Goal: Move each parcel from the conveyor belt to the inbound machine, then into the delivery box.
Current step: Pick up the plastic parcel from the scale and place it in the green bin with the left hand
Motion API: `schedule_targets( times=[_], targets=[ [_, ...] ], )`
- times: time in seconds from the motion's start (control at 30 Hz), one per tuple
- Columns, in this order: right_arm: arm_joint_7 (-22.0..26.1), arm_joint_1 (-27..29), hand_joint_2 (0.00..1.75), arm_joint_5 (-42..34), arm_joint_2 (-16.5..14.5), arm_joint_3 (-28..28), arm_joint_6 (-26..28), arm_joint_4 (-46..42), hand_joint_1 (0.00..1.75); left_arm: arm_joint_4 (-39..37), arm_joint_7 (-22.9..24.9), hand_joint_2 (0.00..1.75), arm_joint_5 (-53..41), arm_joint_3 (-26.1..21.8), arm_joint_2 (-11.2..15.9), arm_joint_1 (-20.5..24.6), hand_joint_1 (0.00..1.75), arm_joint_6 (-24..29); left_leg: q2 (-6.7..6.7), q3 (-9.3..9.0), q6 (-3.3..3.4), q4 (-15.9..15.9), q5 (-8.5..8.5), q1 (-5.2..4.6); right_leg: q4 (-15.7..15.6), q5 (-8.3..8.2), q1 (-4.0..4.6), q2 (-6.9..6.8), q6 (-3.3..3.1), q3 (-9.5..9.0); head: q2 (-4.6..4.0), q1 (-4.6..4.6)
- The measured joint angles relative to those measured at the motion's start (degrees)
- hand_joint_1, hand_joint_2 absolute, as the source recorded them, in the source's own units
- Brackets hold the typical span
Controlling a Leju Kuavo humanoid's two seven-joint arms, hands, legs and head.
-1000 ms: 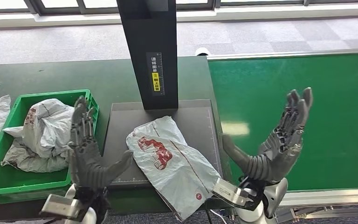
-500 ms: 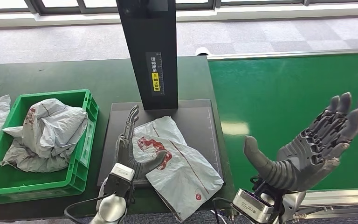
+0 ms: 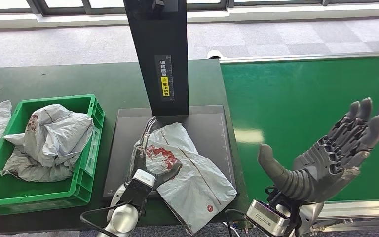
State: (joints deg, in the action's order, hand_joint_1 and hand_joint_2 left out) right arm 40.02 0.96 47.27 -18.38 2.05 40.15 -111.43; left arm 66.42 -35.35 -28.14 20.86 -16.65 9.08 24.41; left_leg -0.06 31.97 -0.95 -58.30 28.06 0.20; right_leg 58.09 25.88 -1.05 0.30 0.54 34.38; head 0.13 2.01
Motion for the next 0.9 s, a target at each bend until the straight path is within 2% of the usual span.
schedule_targets(
  times=[0.17, 0.37, 0.57, 0.9],
  targets=[
    [0.00, 0.00, 1.75, -0.09, 0.00, 0.00, 0.00, 0.00, 0.00, -3.12, 4.66, 1.75, -6.48, -0.01, -0.13, 1.32, 0.00, 2.07, -0.01, 0.00, 0.00, 0.00, 0.00, 0.00, 0.00, 0.00, 0.00, -0.01, 0.00, 0.00, 0.00, -0.01],
    [0.00, -0.11, 1.75, -0.43, -0.01, 0.00, 0.00, 0.04, 0.00, -11.43, 11.22, 1.75, -16.26, -0.01, -0.55, 4.13, 0.00, 2.73, -0.02, 0.00, 0.00, 0.00, -0.01, 0.00, 0.00, 0.00, 0.00, -0.01, 0.00, -0.01, 0.00, -0.01],
    [-0.01, -0.72, 1.75, -0.52, -0.02, 0.00, -0.02, 0.15, 0.00, -19.26, 12.94, 1.75, -18.99, -0.01, -1.45, 6.77, 0.00, 2.47, -0.03, 0.01, 0.00, 0.00, -0.01, 0.00, 0.00, 0.00, 0.00, -0.01, 0.00, -0.01, 0.00, 0.00],
    [-0.01, -1.13, 1.75, -0.52, -0.02, 0.00, -0.02, 0.57, 0.00, -25.94, 14.72, 1.75, -21.81, -0.01, -2.22, 9.16, 0.00, 2.50, -0.06, 0.02, 0.00, 0.00, -0.01, 0.00, 0.00, 0.00, 0.00, -0.03, 0.00, -0.02, 0.00, -0.01]
  ],
)
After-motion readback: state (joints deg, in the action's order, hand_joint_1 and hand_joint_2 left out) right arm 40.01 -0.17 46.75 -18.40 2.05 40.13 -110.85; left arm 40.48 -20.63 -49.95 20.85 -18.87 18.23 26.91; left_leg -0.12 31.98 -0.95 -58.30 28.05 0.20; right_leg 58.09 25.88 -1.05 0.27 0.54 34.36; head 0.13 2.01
